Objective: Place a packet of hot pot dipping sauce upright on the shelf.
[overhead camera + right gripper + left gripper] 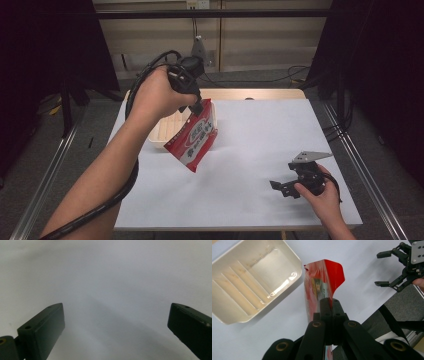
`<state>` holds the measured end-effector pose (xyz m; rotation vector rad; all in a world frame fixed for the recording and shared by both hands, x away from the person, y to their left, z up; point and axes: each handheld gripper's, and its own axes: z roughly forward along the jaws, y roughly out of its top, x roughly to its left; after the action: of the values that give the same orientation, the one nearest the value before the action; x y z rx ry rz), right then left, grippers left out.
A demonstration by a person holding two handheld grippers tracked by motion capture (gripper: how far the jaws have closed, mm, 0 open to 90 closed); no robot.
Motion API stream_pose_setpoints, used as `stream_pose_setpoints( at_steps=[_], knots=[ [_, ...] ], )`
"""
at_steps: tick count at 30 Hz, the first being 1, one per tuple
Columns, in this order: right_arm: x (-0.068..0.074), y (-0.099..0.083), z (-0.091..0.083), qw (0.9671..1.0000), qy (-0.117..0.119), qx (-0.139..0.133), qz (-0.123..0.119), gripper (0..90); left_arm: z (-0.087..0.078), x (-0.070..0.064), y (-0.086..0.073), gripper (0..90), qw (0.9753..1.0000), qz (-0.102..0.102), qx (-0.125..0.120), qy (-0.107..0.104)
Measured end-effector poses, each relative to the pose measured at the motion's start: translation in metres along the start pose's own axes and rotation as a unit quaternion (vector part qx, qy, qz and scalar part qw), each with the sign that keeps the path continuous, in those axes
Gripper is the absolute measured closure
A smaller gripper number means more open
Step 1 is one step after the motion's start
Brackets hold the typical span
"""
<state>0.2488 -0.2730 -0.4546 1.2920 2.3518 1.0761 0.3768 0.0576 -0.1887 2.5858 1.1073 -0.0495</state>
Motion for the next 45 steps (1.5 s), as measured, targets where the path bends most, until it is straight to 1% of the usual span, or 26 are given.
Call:
stream_pose_setpoints(
  at_steps=[2,4,6,8,9,10,12,13,15,17,18,20,25,27,31,33,34,38,41,43,45],
  knots=[
    [-0.001,-0.001,0.0,1.0,-0.001,0.001,0.003,1.0,-0.004,0.001,0.002,90.0,1.0,-0.001,-0.002,0.005],
    [-0.002,-0.001,0.0,1.0,-0.002,0.003,0.004,1.0,-0.006,0.002,0.003,90.0,1.0,0.0,-0.003,0.003],
    [-0.002,-0.001,0.0,1.0,-0.002,0.003,0.004,1.0,-0.013,0.003,0.006,90.0,0.9999,0.001,-0.009,0.008],
    [-0.003,-0.001,0.001,1.0,-0.002,0.002,0.003,1.0,-0.014,0.003,0.008,90.0,0.9999,0.003,-0.012,0.008],
    [-0.002,-0.001,0.0,1.0,-0.001,0.004,0.005,1.0,-0.017,0.003,0.01,90.0,0.9998,0.003,-0.013,0.012],
    [-0.002,-0.001,0.0,1.0,-0.001,0.003,0.005,1.0,-0.018,0.004,0.011,90.0,0.9999,0.003,-0.013,0.009],
    [-0.002,-0.001,0.001,1.0,0.002,0.004,0.004,1.0,-0.02,0.005,0.014,90.0,0.9998,0.004,-0.012,0.012],
    [-0.002,-0.001,0.001,1.0,0.004,0.003,0.002,1.0,-0.021,0.005,0.015,90.0,0.9999,0.005,-0.012,0.011],
    [-0.002,-0.001,0.001,1.0,0.003,0.002,0.0,1.0,-0.022,0.006,0.017,90.0,0.9999,0.002,-0.013,0.01],
    [-0.002,0.0,0.002,1.0,0.003,0.001,0.001,1.0,-0.023,0.007,0.019,90.0,0.9998,0.003,-0.016,0.009],
    [-0.003,0.0,0.002,1.0,0.004,0.001,0.001,1.0,-0.023,0.008,0.02,90.0,0.9998,0.007,-0.016,0.011],
    [-0.003,0.0,0.002,1.0,0.005,0.002,0.0,1.0,-0.024,0.008,0.022,90.0,0.9998,0.007,-0.016,0.015],
    [-0.003,-0.001,0.005,1.0,0.005,0.007,0.0,1.1,-0.025,0.013,0.025,90.0,0.9998,0.002,-0.013,0.017],
    [-0.003,-0.001,0.005,1.0,0.007,0.006,0.001,1.1,-0.027,0.017,0.026,90.0,0.9996,-0.003,-0.013,0.026],
    [-0.004,0.0,0.005,0.9999,0.008,0.007,0.001,1.1,-0.031,0.021,0.029,90.0,0.9995,-0.006,-0.012,0.029],
    [-0.004,0.0,0.006,0.9999,0.009,0.008,0.001,1.1,-0.031,0.023,0.03,90.0,0.9996,-0.003,-0.012,0.027],
    [-0.004,0.0,0.006,0.9999,0.008,0.008,0.004,1.1,-0.032,0.025,0.032,90.0,0.9995,-0.001,-0.016,0.026],
    [-0.004,0.002,0.007,0.9999,0.011,0.006,0.001,1.1,-0.033,0.03,0.036,90.0,0.9995,-0.001,-0.019,0.026],
    [-0.004,0.002,0.009,0.9999,0.011,0.007,0.002,1.1,-0.031,0.036,0.042,90.0,0.9993,0.006,-0.018,0.031],
    [-0.005,0.001,0.01,0.9999,0.011,0.007,0.002,1.2,-0.028,0.039,0.045,90.0,0.9992,0.002,-0.022,0.032],
    [-0.006,0.0,0.011,0.9998,0.013,0.01,0.007,1.2,-0.027,0.041,0.047,90.0,0.9992,0.006,-0.02,0.033]
  ],
)
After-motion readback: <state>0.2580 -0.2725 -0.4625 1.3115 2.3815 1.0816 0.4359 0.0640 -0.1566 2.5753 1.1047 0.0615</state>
